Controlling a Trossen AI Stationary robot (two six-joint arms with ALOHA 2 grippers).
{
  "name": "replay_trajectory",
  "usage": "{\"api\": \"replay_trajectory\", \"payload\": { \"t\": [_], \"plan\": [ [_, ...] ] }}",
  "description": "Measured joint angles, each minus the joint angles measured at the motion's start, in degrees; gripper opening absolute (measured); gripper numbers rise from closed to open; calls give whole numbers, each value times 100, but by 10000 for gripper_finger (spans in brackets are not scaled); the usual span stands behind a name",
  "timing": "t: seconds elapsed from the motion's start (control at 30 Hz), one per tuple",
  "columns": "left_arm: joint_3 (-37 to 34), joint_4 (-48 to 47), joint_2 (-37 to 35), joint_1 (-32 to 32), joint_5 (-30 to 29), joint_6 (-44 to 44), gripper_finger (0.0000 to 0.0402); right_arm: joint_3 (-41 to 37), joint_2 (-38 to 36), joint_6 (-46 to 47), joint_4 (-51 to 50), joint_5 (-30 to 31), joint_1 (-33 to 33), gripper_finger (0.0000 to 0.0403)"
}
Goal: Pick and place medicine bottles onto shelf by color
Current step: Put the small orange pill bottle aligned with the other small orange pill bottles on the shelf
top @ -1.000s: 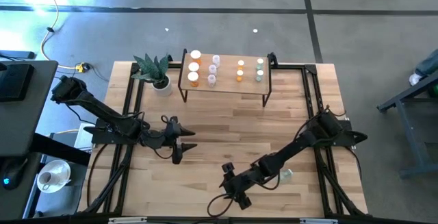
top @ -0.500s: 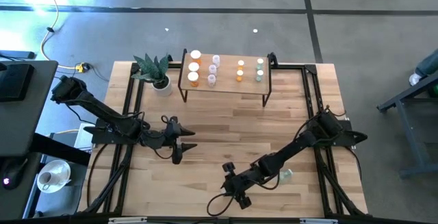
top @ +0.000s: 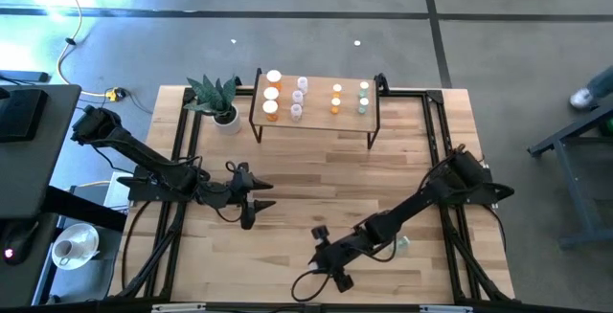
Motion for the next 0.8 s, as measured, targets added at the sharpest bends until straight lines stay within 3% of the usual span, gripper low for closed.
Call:
{"api": "replay_trajectory", "payload": {
  "t": [0.17,0.5,0.8],
  "plan": [
    [0,-1,1,2,0,2,241,0,-571,-345,-222,190,-82,104],
    [-2,-5,2,2,2,2,241,0,-2152,-1364,-1105,1358,-601,105],
    [-2,0,2,2,2,4,241,0,-3560,-2077,-1274,2869,-1177,105]
  ]
}}
